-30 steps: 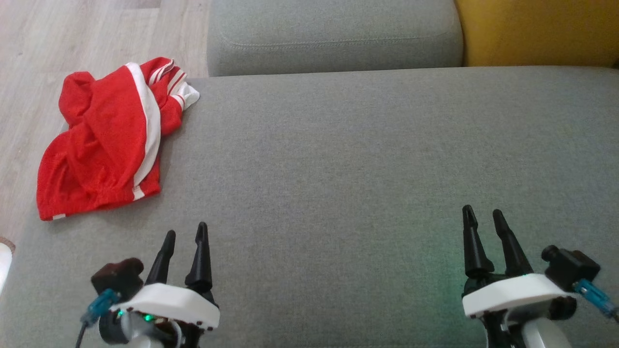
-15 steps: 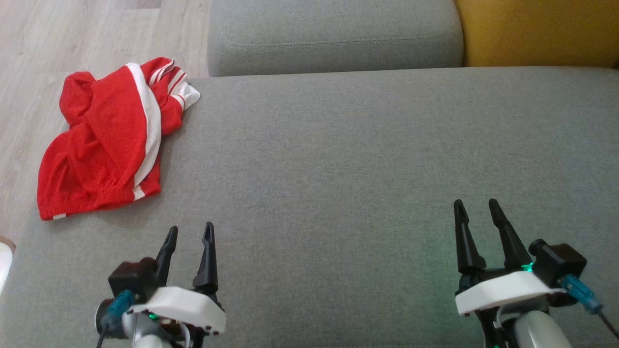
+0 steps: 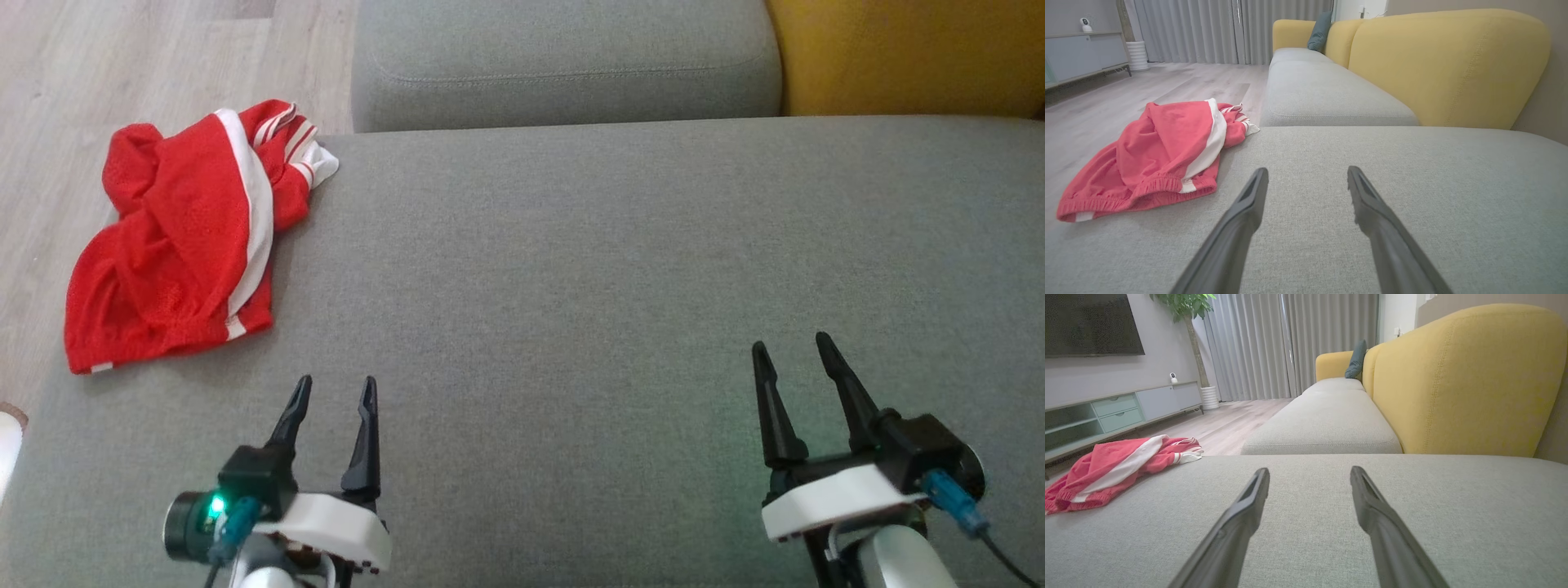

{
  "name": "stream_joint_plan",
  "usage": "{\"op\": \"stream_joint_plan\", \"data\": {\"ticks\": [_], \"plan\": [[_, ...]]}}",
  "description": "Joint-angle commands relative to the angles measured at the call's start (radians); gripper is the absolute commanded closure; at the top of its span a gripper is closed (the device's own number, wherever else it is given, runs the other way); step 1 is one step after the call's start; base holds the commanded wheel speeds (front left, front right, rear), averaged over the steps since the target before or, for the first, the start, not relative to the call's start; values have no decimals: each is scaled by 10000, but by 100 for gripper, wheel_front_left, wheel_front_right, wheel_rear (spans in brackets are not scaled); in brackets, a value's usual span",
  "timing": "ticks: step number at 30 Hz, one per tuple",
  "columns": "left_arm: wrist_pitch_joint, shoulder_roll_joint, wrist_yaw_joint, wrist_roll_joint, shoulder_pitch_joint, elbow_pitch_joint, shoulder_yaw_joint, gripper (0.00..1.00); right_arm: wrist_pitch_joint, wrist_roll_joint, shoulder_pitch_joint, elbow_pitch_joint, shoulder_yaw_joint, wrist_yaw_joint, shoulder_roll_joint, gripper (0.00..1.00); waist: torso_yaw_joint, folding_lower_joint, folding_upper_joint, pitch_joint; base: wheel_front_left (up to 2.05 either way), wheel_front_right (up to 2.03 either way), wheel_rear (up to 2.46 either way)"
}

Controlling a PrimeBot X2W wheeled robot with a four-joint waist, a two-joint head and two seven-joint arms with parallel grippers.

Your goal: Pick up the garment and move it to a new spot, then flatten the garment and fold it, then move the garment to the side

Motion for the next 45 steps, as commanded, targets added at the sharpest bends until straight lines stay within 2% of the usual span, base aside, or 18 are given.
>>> {"op": "stream_joint_plan", "data": {"ticks": [1, 36, 40, 45], "plan": [[-169, 100, 97, 402, -397, -352, 251, 0, -231, -397, -507, -285, 298, 76, -84, 0, 0, 0, 0, -18, 0, 0, 0], [-222, 82, 157, 285, -255, -50, 382, 0, -283, -416, -446, -13, 86, 77, -85, 0, 51, 0, 0, -93, 0, 0, 0], [-222, 82, 162, 286, -313, -32, 356, 0, -283, -443, -421, -62, 17, 77, -85, 0, 355, 0, 0, -71, 0, 0, 0], [-222, 81, 182, 319, -372, -71, 353, 0, -283, -399, -380, -163, 2, 77, -85, 0, 1260, 0, 0, -18, 0, 0, 0]]}}
